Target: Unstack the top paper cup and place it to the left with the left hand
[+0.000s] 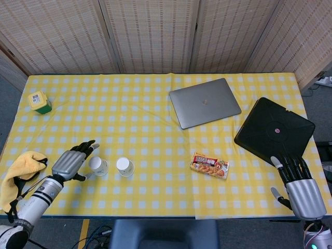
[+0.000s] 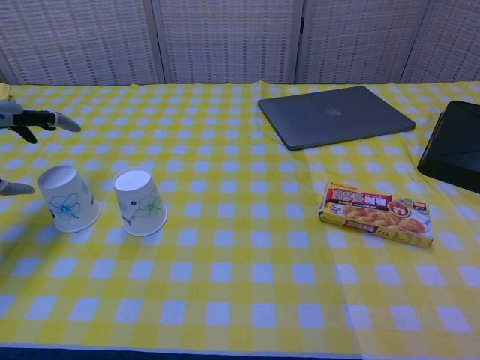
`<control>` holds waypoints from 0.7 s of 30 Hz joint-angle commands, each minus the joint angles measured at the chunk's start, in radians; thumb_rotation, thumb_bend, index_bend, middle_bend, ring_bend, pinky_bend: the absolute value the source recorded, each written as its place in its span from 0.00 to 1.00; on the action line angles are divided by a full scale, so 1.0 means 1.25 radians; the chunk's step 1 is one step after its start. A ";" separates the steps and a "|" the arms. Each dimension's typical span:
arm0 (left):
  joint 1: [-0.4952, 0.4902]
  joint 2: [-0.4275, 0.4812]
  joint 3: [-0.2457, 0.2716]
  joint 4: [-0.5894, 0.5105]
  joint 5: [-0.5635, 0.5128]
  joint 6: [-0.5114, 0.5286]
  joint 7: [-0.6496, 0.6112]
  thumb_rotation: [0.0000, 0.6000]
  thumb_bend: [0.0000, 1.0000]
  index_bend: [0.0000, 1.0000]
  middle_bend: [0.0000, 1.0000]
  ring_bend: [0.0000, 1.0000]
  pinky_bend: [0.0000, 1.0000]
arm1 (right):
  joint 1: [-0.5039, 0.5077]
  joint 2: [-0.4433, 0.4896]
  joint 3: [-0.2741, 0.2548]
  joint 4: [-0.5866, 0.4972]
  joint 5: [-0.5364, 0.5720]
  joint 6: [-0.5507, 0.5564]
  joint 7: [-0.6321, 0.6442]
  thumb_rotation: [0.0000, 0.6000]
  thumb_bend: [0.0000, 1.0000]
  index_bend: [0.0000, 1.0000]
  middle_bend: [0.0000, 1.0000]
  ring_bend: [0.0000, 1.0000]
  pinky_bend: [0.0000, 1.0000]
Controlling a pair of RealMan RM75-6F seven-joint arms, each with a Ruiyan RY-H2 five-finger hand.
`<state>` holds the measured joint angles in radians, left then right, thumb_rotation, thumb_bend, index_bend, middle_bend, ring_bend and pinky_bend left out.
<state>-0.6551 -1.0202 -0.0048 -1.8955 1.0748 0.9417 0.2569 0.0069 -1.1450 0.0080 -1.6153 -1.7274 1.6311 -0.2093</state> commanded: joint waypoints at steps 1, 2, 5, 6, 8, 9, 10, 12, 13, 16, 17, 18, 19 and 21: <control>0.053 0.084 0.016 -0.111 0.051 0.096 0.040 1.00 0.32 0.05 0.00 0.00 0.18 | -0.001 0.001 -0.002 0.001 -0.003 0.002 0.002 1.00 0.22 0.06 0.00 0.00 0.00; 0.075 0.104 0.023 -0.138 0.074 0.130 0.042 1.00 0.32 0.05 0.00 0.00 0.18 | -0.001 0.001 -0.002 0.001 -0.005 0.003 0.003 1.00 0.22 0.06 0.00 0.00 0.00; 0.144 0.136 0.045 -0.174 0.167 0.226 0.019 1.00 0.32 0.04 0.00 0.00 0.18 | -0.002 0.001 -0.004 0.002 -0.009 0.004 0.003 1.00 0.22 0.06 0.00 0.00 0.00; 0.167 0.139 0.054 -0.171 0.203 0.257 0.007 1.00 0.32 0.04 0.00 0.00 0.18 | -0.002 0.001 -0.005 0.002 -0.010 0.004 0.003 1.00 0.22 0.06 0.00 0.00 0.00; 0.221 0.135 0.077 -0.144 0.290 0.324 -0.036 1.00 0.32 0.04 0.00 0.00 0.18 | -0.002 0.001 -0.006 0.002 -0.011 0.003 0.002 1.00 0.22 0.06 0.00 0.00 0.00; 0.242 0.130 0.086 -0.126 0.324 0.350 -0.062 1.00 0.32 0.04 0.00 0.00 0.18 | -0.001 0.001 -0.006 0.002 -0.010 0.002 0.001 1.00 0.22 0.06 0.00 0.00 0.00; 0.268 0.122 0.097 -0.096 0.363 0.382 -0.097 1.00 0.32 0.04 0.00 0.00 0.18 | -0.001 0.000 -0.006 0.002 -0.010 0.000 -0.001 1.00 0.22 0.06 0.00 0.00 0.00; 0.302 0.105 0.109 -0.047 0.403 0.423 -0.138 1.00 0.32 0.04 0.00 0.00 0.18 | 0.000 -0.002 -0.006 0.002 -0.007 -0.005 -0.005 1.00 0.22 0.06 0.00 0.00 0.00; 0.322 0.091 0.112 -0.016 0.419 0.448 -0.155 1.00 0.32 0.04 0.00 0.00 0.18 | 0.002 -0.004 -0.006 0.002 -0.005 -0.008 -0.009 1.00 0.22 0.06 0.00 0.00 0.00; 0.369 0.040 0.106 0.057 0.432 0.511 -0.165 1.00 0.32 0.04 0.00 0.00 0.18 | 0.004 -0.008 -0.004 0.000 0.001 -0.017 -0.020 1.00 0.22 0.06 0.00 0.00 0.00; 0.384 0.022 0.102 0.077 0.430 0.529 -0.160 1.00 0.32 0.04 0.00 0.00 0.18 | 0.005 -0.009 -0.004 -0.001 0.003 -0.019 -0.023 1.00 0.22 0.06 0.00 0.00 0.00; 0.398 0.003 0.100 0.097 0.429 0.546 -0.152 1.00 0.32 0.04 0.00 0.00 0.18 | 0.005 -0.010 -0.003 -0.002 0.005 -0.022 -0.026 1.00 0.22 0.06 0.00 0.00 0.00; 0.416 -0.023 0.097 0.124 0.429 0.565 -0.141 1.00 0.32 0.05 0.00 0.00 0.18 | 0.006 -0.011 -0.003 -0.002 0.008 -0.025 -0.028 1.00 0.22 0.06 0.00 0.00 0.00; 0.436 -0.059 0.094 0.164 0.428 0.583 -0.125 1.00 0.32 0.05 0.00 0.00 0.18 | 0.007 -0.012 -0.002 -0.002 0.012 -0.029 -0.031 1.00 0.22 0.06 0.00 0.00 0.00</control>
<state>-0.1645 -1.0269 0.1144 -1.7593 1.5991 1.6276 0.0820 0.0151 -1.1595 0.0052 -1.6178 -1.7126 1.5954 -0.2473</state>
